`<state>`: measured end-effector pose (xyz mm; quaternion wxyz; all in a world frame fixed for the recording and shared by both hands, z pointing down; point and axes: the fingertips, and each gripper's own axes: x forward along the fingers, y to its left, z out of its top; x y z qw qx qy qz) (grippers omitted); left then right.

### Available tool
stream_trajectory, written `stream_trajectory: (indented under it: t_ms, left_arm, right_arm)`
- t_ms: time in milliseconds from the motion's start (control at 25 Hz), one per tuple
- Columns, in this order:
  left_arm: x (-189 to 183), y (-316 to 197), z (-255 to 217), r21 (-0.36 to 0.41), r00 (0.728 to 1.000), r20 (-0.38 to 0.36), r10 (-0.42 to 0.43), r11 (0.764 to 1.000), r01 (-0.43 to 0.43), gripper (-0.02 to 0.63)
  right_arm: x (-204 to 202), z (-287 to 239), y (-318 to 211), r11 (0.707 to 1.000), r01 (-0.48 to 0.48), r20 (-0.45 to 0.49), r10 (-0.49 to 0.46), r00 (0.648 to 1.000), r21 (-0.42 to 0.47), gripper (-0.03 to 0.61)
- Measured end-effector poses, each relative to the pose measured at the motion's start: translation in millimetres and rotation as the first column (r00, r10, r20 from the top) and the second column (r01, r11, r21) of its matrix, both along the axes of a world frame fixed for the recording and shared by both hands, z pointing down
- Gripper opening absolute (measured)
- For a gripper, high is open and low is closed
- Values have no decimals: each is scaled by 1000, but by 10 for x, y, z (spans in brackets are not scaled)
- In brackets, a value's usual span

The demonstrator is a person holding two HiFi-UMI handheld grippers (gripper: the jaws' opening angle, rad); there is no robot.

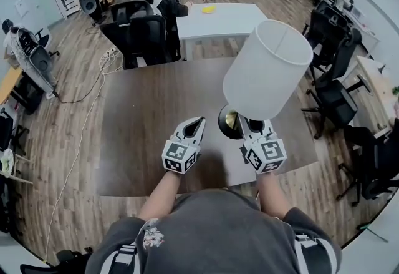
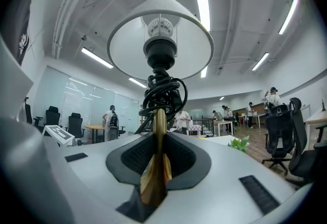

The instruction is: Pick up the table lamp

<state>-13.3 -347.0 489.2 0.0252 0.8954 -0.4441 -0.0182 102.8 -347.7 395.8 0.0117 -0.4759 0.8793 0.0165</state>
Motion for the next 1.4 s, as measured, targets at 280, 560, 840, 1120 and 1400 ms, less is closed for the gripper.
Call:
stream_trajectory:
  t_ms: [280,560,840,1120,1400]
  left_arm:
    - [-22,-32,6,-5,1000,3,-7,1000,7,8]
    - [12,-56,41,-16,1000,-3,-4,1000,4,8]
    - [45,-94,52,-14,1000,-3,-4,1000,4,8]
    - [46,-92,25,-13,1000,-8,-6,1000,6,8]
    - [61,-79,62,-15,1000,-3,-11,1000,10,8]
  right_arm:
    - [26,6,-59,1000,-16,-12,16,1000,4,95]
    - [77,42,-110,999,-45,-14,45,999,10,95]
    - [119,43,-166,998,-58,-32,59,998,27,95]
    - [113,76,-162,998,-58,-44,59,997,24,95]
    - [126,103,-134,998,-59,-59,61,996,32,95]
